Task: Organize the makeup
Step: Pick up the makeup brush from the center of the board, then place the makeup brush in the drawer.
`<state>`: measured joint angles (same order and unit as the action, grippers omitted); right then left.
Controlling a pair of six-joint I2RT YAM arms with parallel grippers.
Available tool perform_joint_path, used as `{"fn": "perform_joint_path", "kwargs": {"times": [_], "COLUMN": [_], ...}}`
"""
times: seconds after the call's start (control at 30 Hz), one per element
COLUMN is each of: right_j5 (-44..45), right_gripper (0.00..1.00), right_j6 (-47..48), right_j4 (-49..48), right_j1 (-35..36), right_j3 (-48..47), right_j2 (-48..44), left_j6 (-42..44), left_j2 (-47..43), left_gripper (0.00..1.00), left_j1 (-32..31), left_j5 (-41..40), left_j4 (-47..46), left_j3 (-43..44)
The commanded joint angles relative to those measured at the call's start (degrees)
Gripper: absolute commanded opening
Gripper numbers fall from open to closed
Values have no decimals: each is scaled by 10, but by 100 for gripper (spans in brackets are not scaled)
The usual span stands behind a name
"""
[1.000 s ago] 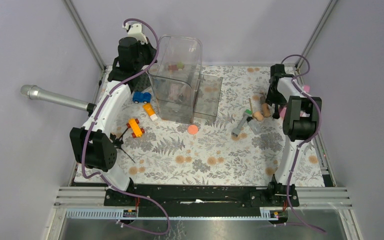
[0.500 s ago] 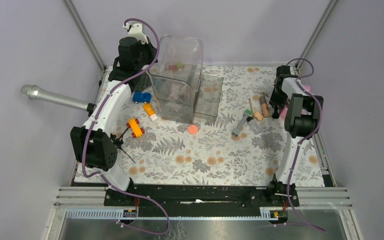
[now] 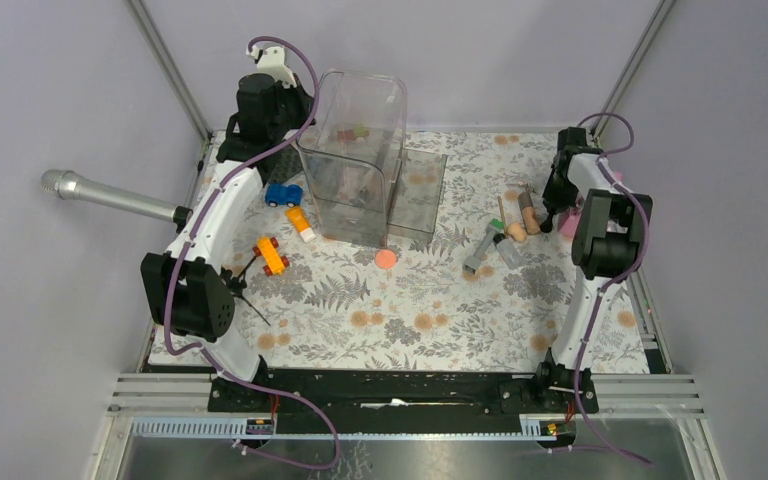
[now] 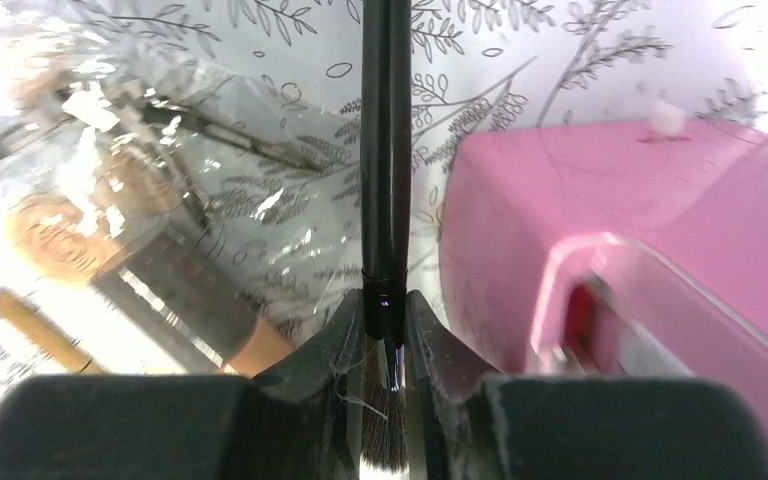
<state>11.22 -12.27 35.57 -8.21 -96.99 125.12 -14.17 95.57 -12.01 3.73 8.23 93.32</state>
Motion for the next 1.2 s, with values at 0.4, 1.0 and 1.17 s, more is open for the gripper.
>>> {"fn": "perform_joint_path", "kwargs": {"times": [0.4,1.0,1.17], "right_j5": [-145,-278,-284], "right_gripper": [0,1,4], "right_j6": [-77,-242,-252], "right_j4": [-121,-291,-288], "right_j1": [85,290,305], "right_j3": [67,90,88], "right_j2": [-249,-147,-122], "left_j6": [1,3,4], "left_j2": [27,23,23], "left_gripper": [6,6,6], "left_j1": [-12,-12,-11], "left_j5": [28,23,24], "left_j4": [95,95,95], "left_j3": [-11,-14,-14]}}
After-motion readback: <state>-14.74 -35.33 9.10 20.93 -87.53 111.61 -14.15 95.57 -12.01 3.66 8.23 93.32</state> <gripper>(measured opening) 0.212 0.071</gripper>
